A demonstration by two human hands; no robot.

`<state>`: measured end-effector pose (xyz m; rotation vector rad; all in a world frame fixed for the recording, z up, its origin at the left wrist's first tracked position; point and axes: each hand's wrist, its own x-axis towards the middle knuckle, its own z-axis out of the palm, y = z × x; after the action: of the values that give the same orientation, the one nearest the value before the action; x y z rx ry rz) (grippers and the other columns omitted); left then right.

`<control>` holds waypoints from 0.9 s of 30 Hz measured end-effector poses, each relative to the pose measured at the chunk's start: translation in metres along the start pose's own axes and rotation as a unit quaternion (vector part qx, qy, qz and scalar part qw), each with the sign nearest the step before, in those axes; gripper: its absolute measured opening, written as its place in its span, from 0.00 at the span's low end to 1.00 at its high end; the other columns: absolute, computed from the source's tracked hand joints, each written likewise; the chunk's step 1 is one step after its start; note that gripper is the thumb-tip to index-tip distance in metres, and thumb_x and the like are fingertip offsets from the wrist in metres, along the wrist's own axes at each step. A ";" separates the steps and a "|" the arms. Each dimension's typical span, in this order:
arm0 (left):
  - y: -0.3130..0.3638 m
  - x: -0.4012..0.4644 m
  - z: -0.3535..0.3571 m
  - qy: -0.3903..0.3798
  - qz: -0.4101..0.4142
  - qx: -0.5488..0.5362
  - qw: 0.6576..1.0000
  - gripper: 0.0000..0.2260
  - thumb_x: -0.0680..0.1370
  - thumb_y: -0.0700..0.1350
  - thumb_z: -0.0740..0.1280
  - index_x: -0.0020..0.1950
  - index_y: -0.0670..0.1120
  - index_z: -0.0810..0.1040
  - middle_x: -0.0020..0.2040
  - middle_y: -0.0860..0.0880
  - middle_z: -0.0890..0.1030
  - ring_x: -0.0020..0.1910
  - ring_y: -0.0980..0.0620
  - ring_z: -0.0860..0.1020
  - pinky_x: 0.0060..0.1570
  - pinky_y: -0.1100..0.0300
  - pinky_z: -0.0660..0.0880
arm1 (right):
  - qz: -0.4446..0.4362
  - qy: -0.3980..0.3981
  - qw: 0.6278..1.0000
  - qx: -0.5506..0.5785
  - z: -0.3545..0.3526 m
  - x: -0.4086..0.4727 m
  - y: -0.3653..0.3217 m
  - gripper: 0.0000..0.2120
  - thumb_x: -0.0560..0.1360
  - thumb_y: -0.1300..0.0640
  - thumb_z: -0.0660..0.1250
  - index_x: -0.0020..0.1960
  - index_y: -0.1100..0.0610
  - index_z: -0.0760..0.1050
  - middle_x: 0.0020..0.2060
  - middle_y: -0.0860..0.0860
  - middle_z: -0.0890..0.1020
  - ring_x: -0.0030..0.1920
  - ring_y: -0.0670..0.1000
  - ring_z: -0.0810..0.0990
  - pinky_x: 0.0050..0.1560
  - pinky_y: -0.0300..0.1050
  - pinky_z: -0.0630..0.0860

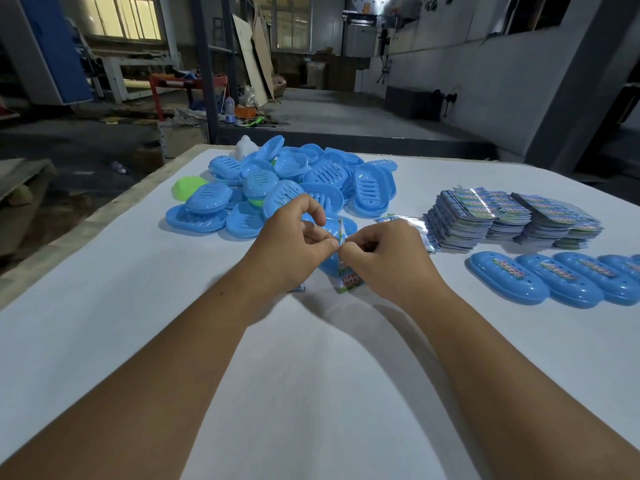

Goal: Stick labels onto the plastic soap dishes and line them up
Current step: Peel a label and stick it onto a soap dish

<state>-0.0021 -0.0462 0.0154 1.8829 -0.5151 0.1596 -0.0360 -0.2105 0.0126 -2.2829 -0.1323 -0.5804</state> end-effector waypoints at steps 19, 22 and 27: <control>-0.015 0.012 -0.012 0.113 -0.127 0.083 0.982 0.02 0.72 0.45 0.65 0.41 0.51 0.73 0.33 0.54 0.78 0.33 0.55 0.79 0.33 0.59 0.74 | 0.065 -0.003 0.998 0.008 -0.013 0.012 0.018 0.15 0.71 0.56 0.66 0.33 0.67 0.71 0.28 0.53 0.64 0.31 0.48 0.59 0.31 0.43 0.58; -0.017 0.012 -0.019 0.129 -0.169 0.138 0.967 0.02 0.70 0.47 0.65 0.40 0.50 0.73 0.39 0.50 0.80 0.44 0.44 0.81 0.44 0.49 0.78 | 0.076 0.002 0.997 0.009 -0.015 0.012 0.020 0.16 0.69 0.56 0.66 0.30 0.63 0.65 0.27 0.52 0.61 0.30 0.48 0.56 0.26 0.40 0.56; -0.019 0.009 -0.033 0.108 -0.196 0.356 0.907 0.07 0.72 0.52 0.67 0.44 0.49 0.74 0.43 0.50 0.80 0.45 0.45 0.79 0.38 0.54 0.72 | 0.095 0.005 0.995 0.004 -0.013 0.011 0.020 0.18 0.70 0.53 0.69 0.31 0.64 0.67 0.28 0.52 0.62 0.30 0.48 0.57 0.28 0.41 0.57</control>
<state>0.0185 -0.0126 0.0149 2.5963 0.1153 0.3150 -0.0252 -0.2342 0.0125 -2.2540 0.0873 -0.4909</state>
